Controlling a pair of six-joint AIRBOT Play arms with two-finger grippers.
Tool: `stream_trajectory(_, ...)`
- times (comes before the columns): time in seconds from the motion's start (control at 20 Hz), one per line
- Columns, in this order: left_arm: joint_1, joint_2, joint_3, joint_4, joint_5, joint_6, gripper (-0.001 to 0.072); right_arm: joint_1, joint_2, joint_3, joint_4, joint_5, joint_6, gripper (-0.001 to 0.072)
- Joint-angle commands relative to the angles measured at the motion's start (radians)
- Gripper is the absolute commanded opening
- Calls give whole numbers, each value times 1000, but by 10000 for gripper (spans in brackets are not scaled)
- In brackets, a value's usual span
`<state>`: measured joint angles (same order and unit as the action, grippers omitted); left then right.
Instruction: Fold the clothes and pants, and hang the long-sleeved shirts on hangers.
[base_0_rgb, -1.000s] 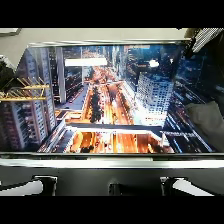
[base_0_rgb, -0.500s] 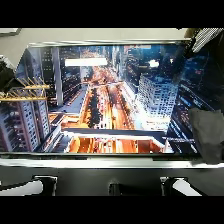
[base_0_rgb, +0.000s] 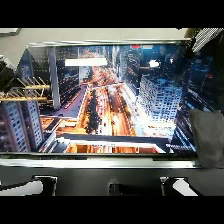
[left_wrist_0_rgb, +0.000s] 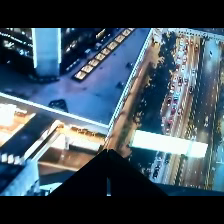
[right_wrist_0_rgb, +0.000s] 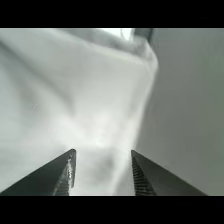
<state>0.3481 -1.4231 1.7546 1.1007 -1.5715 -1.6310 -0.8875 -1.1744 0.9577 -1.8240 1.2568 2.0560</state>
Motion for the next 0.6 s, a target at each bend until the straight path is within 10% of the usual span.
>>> stream_trajectory(0.0,-20,0,1,1,14,13,15,2,63,108,313,-191,-187,334)
stream_trajectory(0.15,-69,0,1,32,58,38,14,137,23,224,602,-215,-350,315)
stream_trajectory(0.55,-247,45,-115,243,131,75,13,964,-60,259,554,-150,-404,102)
